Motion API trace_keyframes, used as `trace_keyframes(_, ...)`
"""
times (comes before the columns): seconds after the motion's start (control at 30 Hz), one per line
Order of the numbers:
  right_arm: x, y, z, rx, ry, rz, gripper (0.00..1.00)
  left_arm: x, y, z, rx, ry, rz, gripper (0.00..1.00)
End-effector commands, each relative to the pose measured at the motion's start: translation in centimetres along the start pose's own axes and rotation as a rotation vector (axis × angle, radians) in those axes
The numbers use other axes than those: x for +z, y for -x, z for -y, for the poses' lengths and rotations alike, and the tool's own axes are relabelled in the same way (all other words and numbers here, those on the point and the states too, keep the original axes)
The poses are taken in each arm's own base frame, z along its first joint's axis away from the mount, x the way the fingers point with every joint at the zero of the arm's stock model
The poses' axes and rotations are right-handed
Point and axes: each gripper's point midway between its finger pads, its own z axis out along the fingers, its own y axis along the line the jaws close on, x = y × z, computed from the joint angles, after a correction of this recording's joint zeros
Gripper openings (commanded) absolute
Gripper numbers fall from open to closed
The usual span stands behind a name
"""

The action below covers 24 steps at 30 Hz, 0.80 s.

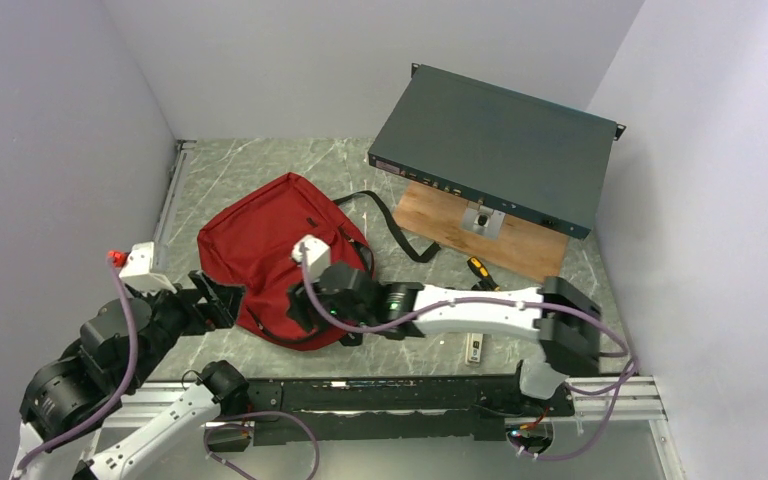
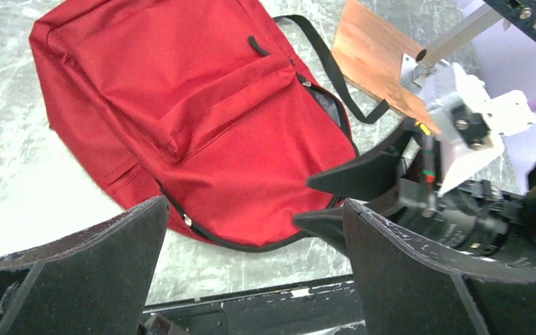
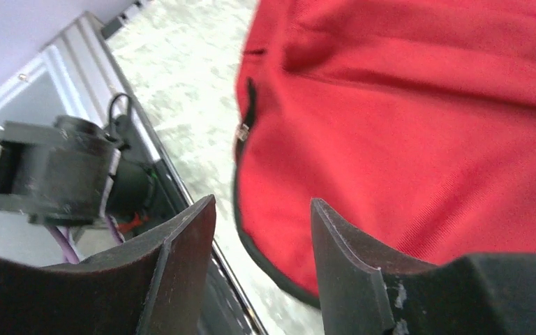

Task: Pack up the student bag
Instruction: Zip the student bag at the center of the board.

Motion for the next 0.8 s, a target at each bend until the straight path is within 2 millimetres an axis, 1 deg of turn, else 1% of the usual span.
trace_keyframes(0.0,3.8,2.9,-4.2,-0.001,0.116,0.076,0.54,-1.4,-0.4,-1.8,-0.022,0.057,-0.006,1.00)
trace_keyframes(0.13,7.5,2.2,-5.3,-0.049,0.139,0.045,0.52,-2.9,0.0,-2.3,-0.032,0.035,0.017,1.00)
trace_keyframes(0.2,9.0,1.7,-5.8,-0.067,0.156,0.029,0.47,-3.5,0.1,-2.0,-0.044,-0.002,0.032,1.00)
trace_keyframes(0.27,10.2,1.4,-6.2,-0.078,0.175,0.021,0.41,-3.8,0.1,-1.5,-0.048,-0.045,0.042,1.00)
trace_keyframes(0.3,10.7,1.4,-6.4,-0.082,0.179,0.019,0.40,-3.9,0.1,-1.4,-0.049,-0.061,0.044,1.00)
trace_keyframes(0.33,11.5,0.9,-6.3,-0.084,0.176,0.009,0.40,-4.0,0.0,-1.3,-0.050,-0.069,0.043,1.00)
trace_keyframes(0.37,11.9,1.0,-6.3,-0.082,0.171,0.011,0.40,-3.9,-0.1,-1.3,-0.050,-0.072,0.038,1.00)
trace_keyframes(0.4,12.6,0.5,-6.2,-0.082,0.172,0.001,0.40,-3.9,-0.3,-1.2,-0.047,-0.077,0.034,1.00)
trace_keyframes(0.53,14.3,-0.4,-5.9,-0.080,0.162,-0.026,0.37,-3.8,-0.8,-1.1,-0.041,-0.083,0.016,0.99)
trace_keyframes(0.6,14.8,-0.6,-5.5,-0.070,0.147,-0.029,0.36,-3.7,-0.9,-1.0,-0.041,-0.090,0.014,0.99)
trace_keyframes(0.77,15.5,-0.9,-4.4,-0.067,0.096,-0.036,0.35,-3.5,-1.1,-0.7,-0.038,-0.106,0.010,0.99)
